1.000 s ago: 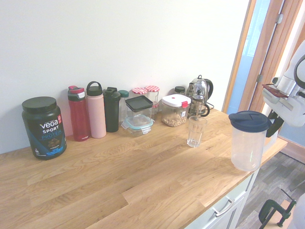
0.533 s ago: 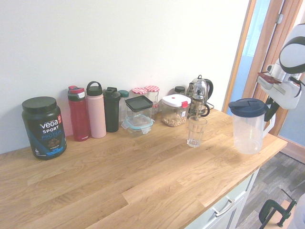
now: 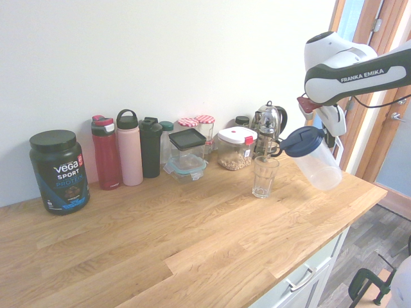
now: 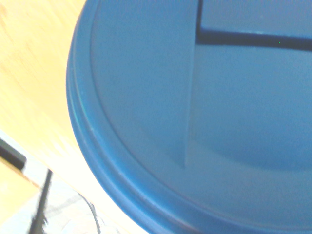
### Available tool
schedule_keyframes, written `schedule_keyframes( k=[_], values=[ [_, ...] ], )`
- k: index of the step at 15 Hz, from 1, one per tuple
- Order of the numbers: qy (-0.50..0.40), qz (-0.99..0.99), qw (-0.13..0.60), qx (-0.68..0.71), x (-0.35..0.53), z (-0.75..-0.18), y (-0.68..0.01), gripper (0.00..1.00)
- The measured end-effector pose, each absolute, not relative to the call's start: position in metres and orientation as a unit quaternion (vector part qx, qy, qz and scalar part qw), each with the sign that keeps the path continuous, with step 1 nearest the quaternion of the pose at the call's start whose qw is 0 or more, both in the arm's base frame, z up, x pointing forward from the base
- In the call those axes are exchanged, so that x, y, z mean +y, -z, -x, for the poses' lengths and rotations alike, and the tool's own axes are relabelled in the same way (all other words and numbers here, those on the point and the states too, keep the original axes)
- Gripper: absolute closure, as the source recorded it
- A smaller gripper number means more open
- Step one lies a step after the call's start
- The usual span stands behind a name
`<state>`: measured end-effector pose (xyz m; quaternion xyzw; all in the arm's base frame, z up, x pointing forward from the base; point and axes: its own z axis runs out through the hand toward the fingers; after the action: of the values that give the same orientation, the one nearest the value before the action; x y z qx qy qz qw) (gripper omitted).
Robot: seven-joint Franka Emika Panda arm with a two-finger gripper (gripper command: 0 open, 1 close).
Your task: Pour me some water
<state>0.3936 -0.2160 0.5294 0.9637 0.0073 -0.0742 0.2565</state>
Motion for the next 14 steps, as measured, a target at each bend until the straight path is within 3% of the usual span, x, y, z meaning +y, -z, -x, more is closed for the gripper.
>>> schedule_keyframes(
  k=[9,14],
  values=[
    [0.117,-0.925,0.362,0.022,-0.17,-0.403,-0.543,1.0],
    [0.131,-0.914,0.383,0.02,-0.157,-0.403,-0.545,1.0]
  ],
)
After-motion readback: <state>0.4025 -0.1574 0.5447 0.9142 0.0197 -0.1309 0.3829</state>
